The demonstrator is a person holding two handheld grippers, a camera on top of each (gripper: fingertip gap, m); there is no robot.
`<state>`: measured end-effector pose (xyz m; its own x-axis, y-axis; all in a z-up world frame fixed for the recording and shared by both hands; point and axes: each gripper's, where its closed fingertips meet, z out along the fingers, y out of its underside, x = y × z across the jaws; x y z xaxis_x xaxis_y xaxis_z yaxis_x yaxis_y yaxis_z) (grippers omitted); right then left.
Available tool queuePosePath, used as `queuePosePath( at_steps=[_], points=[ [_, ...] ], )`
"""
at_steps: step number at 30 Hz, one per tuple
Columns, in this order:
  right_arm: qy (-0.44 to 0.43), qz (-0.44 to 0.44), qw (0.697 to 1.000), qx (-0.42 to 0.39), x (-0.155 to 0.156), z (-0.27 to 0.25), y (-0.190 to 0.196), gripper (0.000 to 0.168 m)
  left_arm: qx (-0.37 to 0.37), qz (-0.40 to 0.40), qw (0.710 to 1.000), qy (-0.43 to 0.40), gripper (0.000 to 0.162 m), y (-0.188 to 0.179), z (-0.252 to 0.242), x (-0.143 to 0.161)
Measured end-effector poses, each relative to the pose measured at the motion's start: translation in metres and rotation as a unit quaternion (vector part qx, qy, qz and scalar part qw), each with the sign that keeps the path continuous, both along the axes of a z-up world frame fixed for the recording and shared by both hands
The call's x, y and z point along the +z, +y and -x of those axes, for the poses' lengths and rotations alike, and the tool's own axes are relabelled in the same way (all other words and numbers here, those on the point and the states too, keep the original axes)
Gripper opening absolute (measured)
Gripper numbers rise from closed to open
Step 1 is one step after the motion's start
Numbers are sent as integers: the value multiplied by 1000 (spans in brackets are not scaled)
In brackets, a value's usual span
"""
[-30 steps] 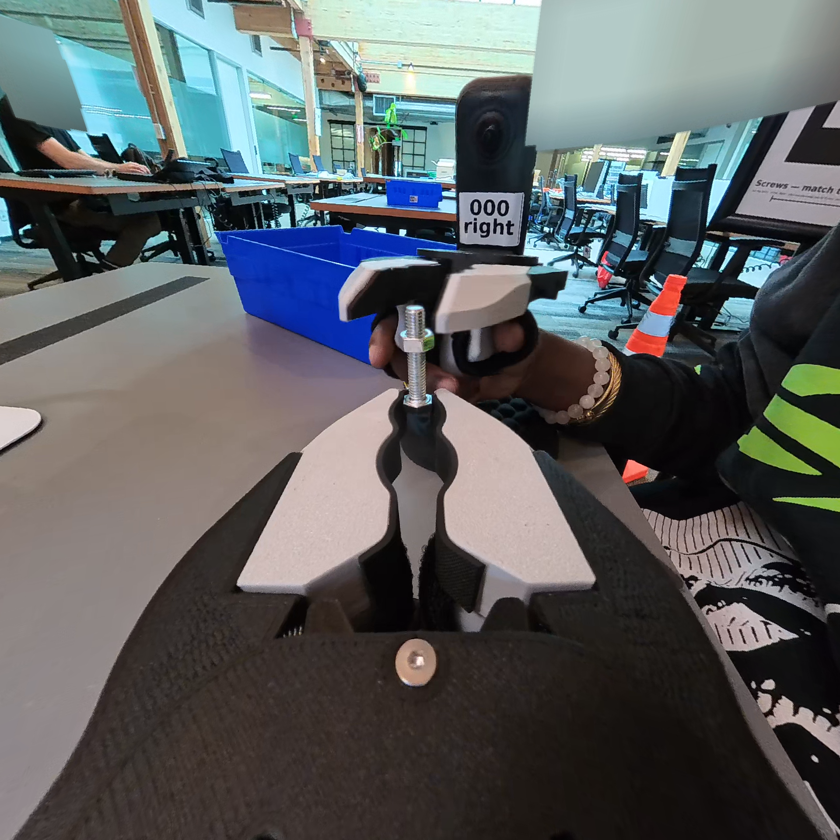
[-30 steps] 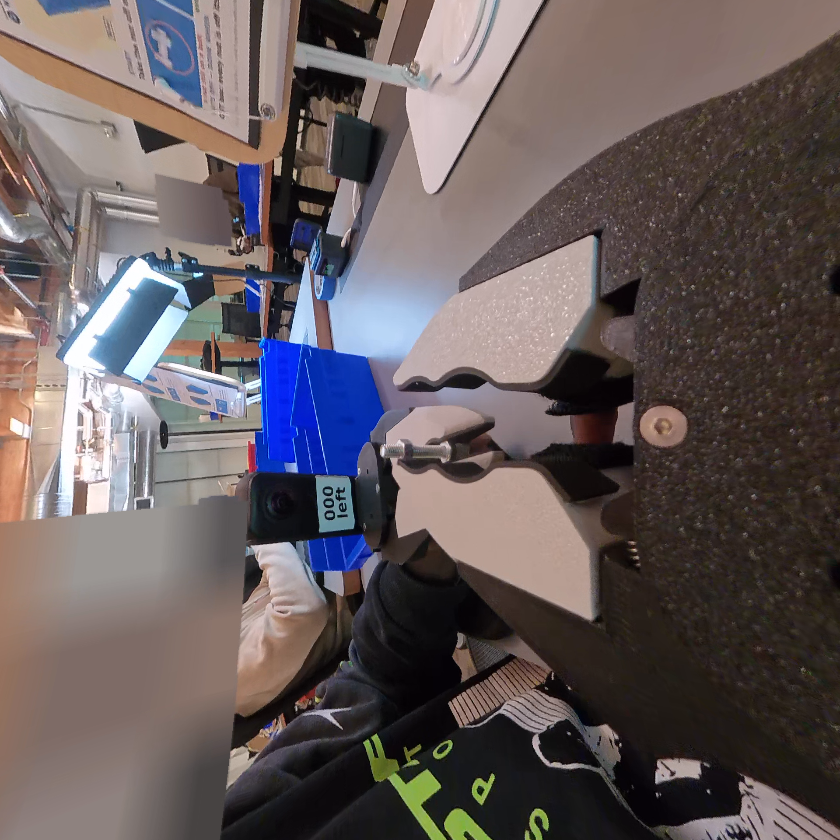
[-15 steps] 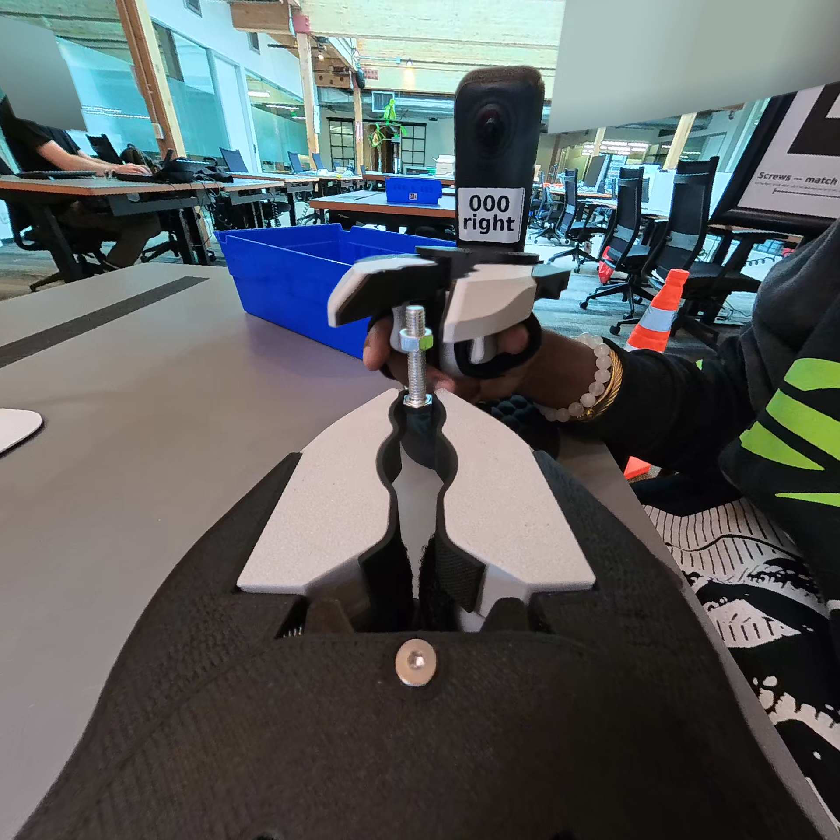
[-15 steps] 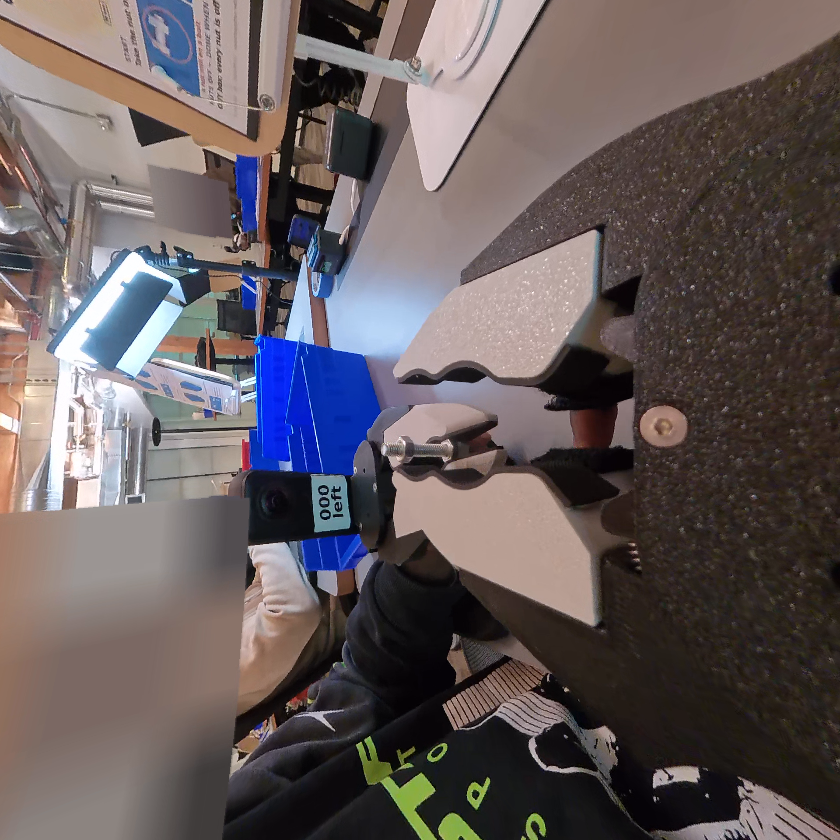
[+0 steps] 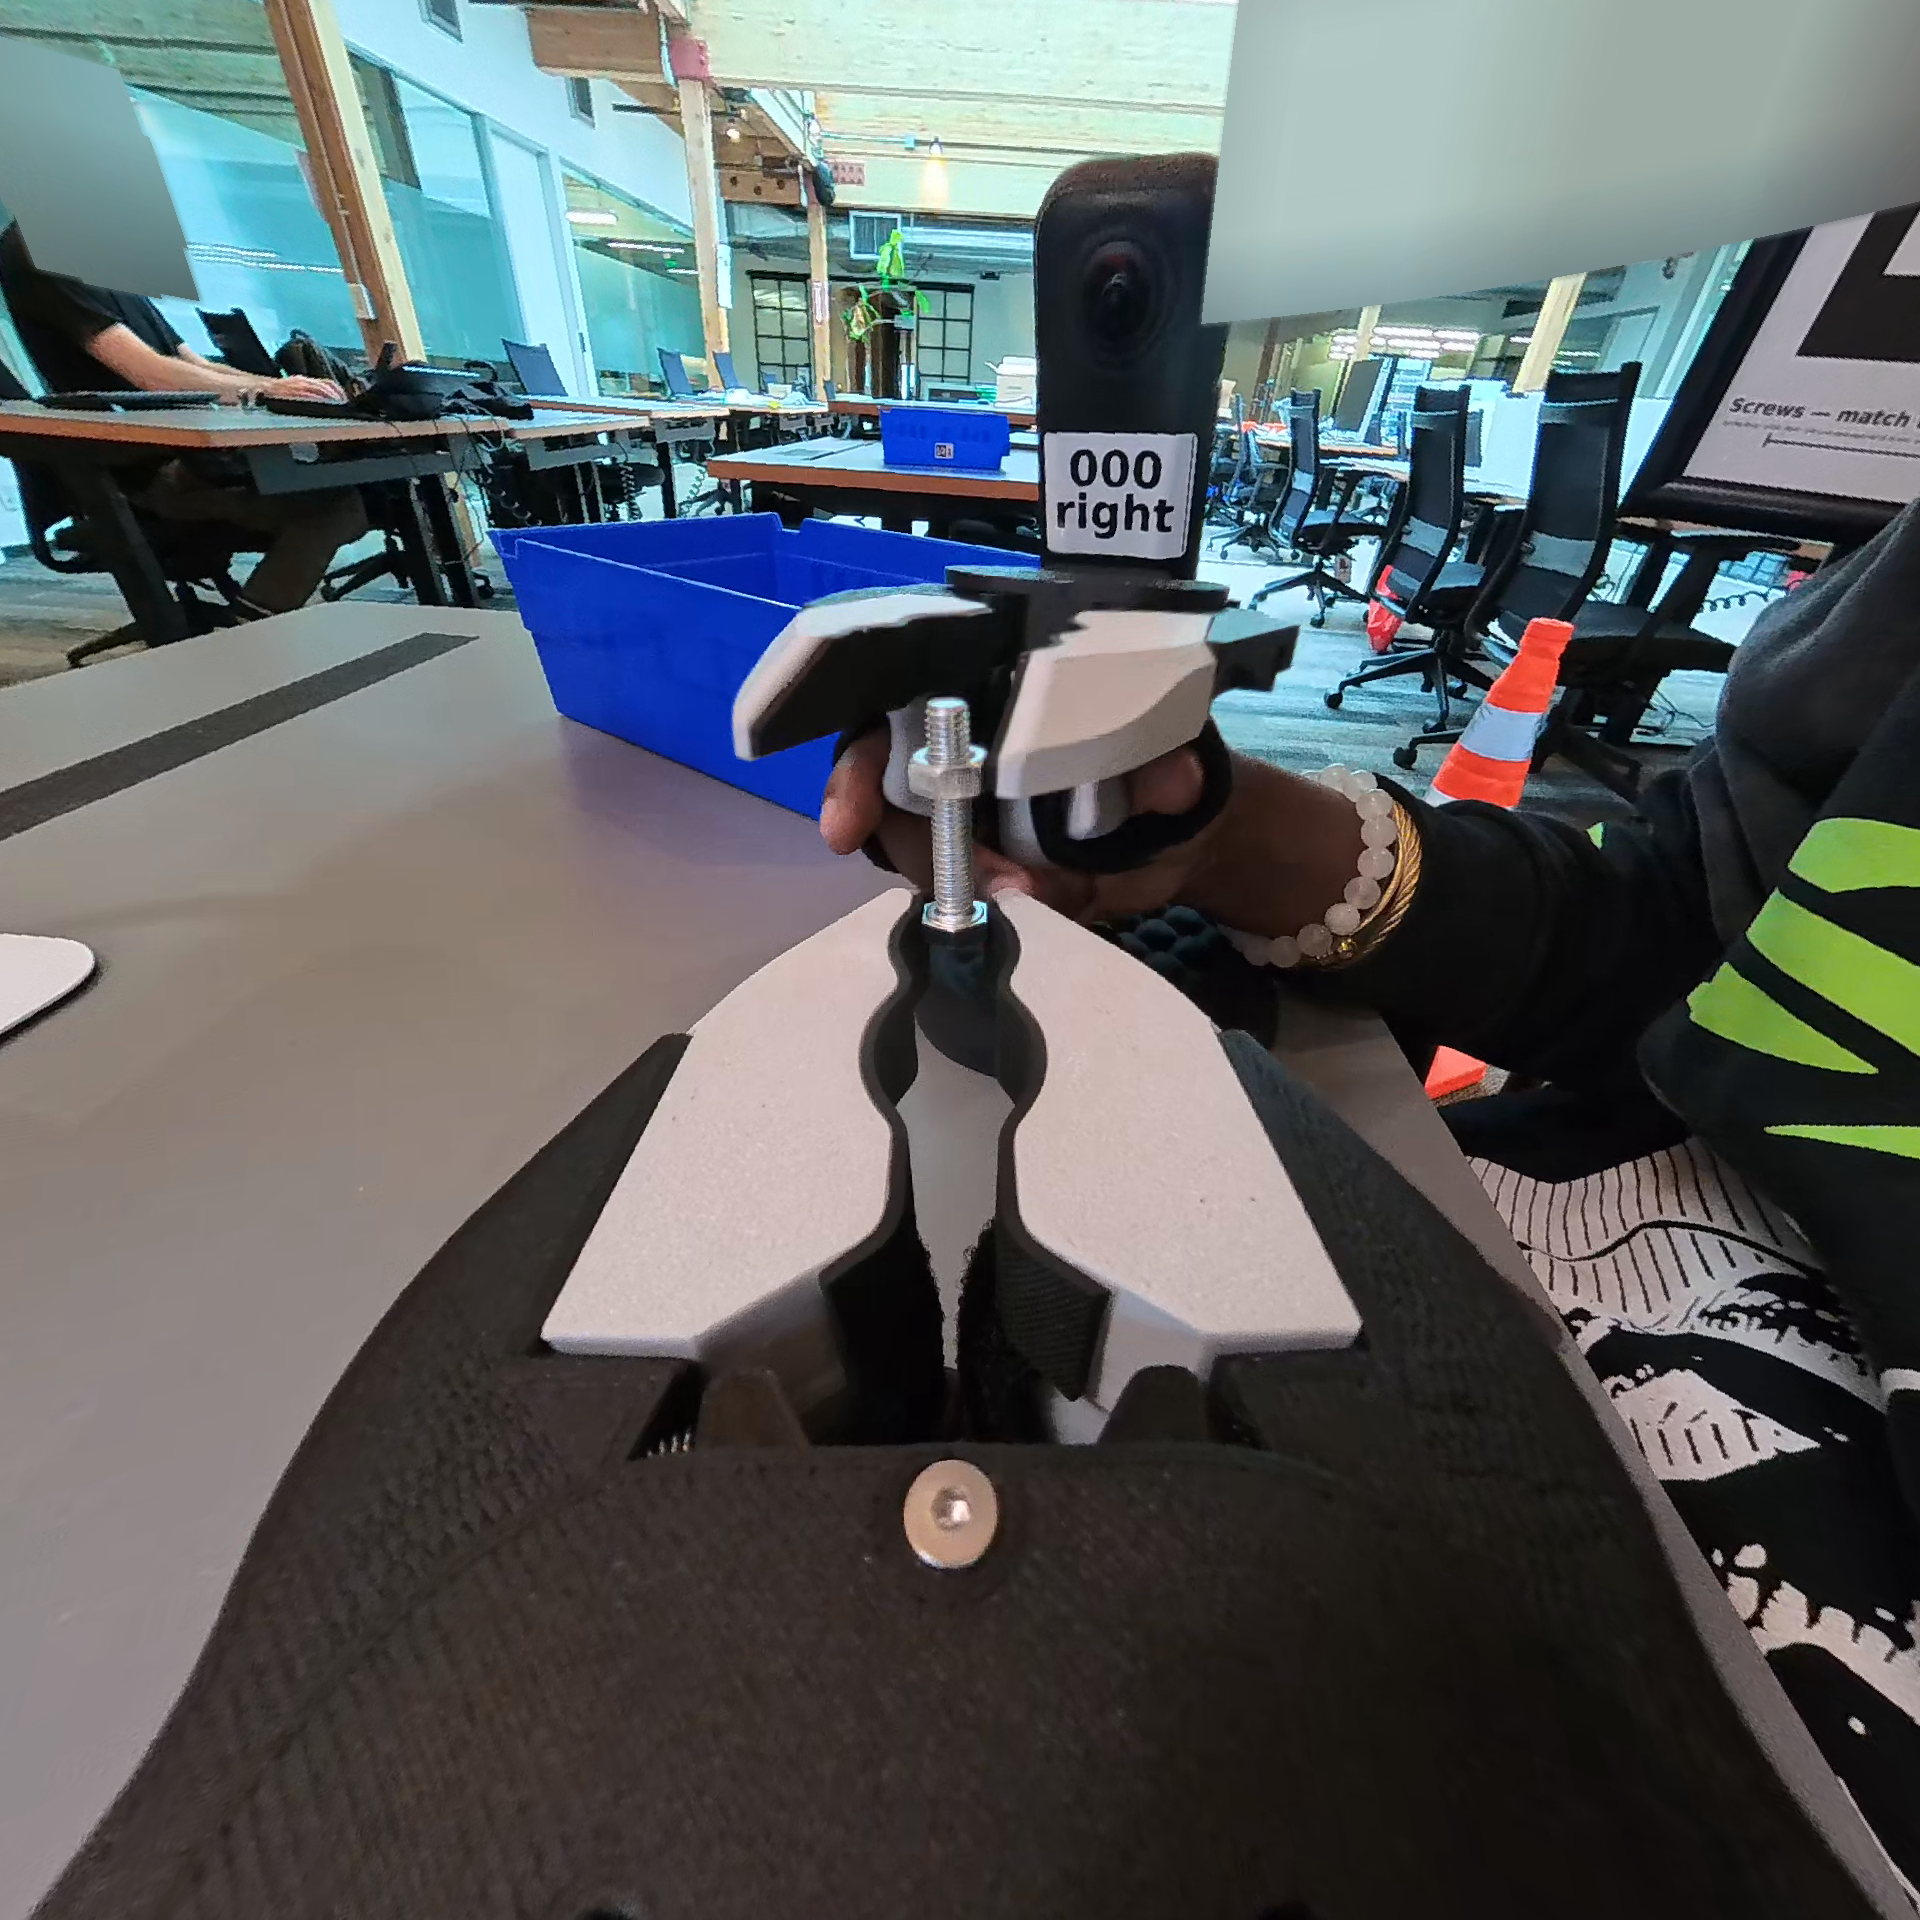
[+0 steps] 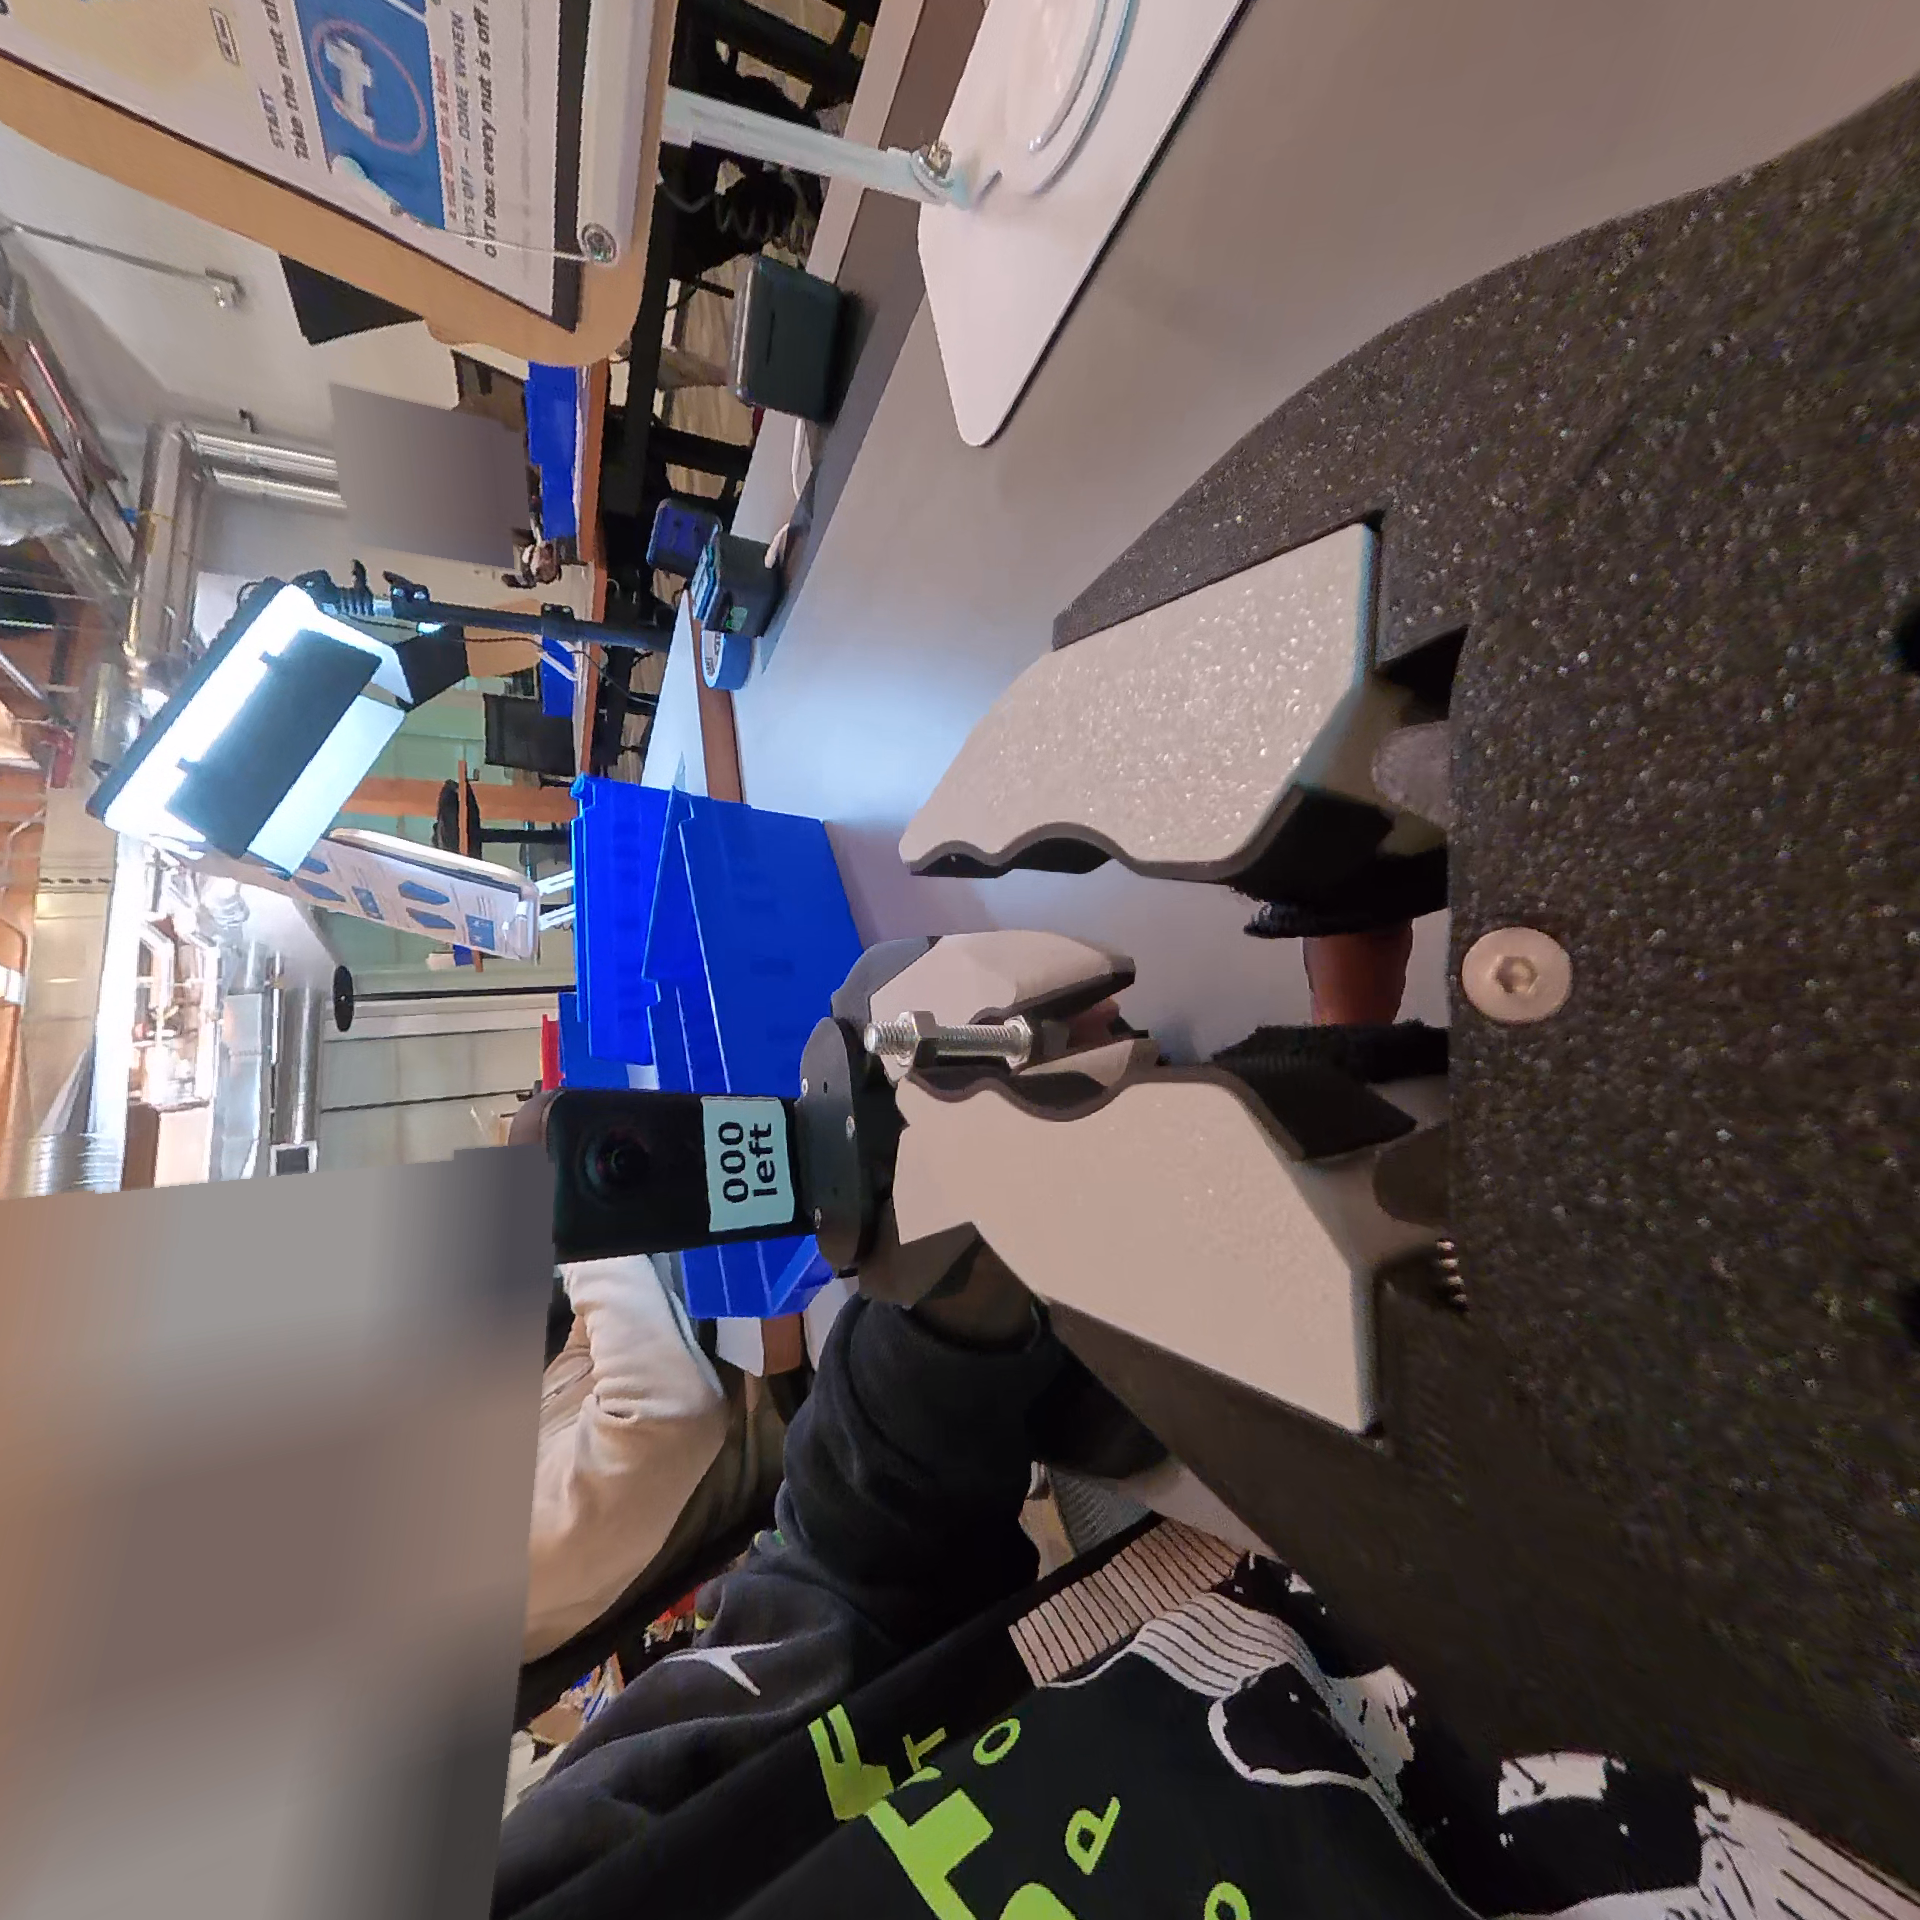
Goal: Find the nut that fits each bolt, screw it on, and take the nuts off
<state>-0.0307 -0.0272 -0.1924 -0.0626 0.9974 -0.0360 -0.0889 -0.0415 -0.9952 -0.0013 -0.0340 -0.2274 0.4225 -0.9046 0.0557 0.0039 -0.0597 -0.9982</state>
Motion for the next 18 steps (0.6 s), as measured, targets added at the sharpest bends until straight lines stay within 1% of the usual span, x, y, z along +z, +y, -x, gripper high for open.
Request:
queuePosePath(
  at_steps=[2,3,4,6,10,12,14,16,18],
  points=[
    [3,4,1000,-3,1,-3,2,31,3,3,1000,-4,10,1,1,1],
    [6,5,1000,-11,2,-4,5,23,2,3,1000,-8,10,1,2,2],
    [9,3,1000,-17,2,-6,7,21,2,4,1000,-9,10,1,2,2],
    [14,3,1000,-12,4,-7,6,22,1,3,1000,-7,10,1,1,1],
    [8,1,1000,3,2,-2,0,34,0,3,1000,1,10,0,0,-1],
    [2,0,1000,0,1,-1,0,36,-2,2,1000,1,10,0,0,-1],
    [3,1,1000,-3,1,-3,2,33,1,3,1000,-1,10,1,1,0],
    [5,1,1000,-17,1,-6,7,23,0,5,1000,-8,10,1,2,1],
    [11,2,1000,-14,3,-6,6,24,1,3,1000,-5,10,1,1,1]
  ],
)
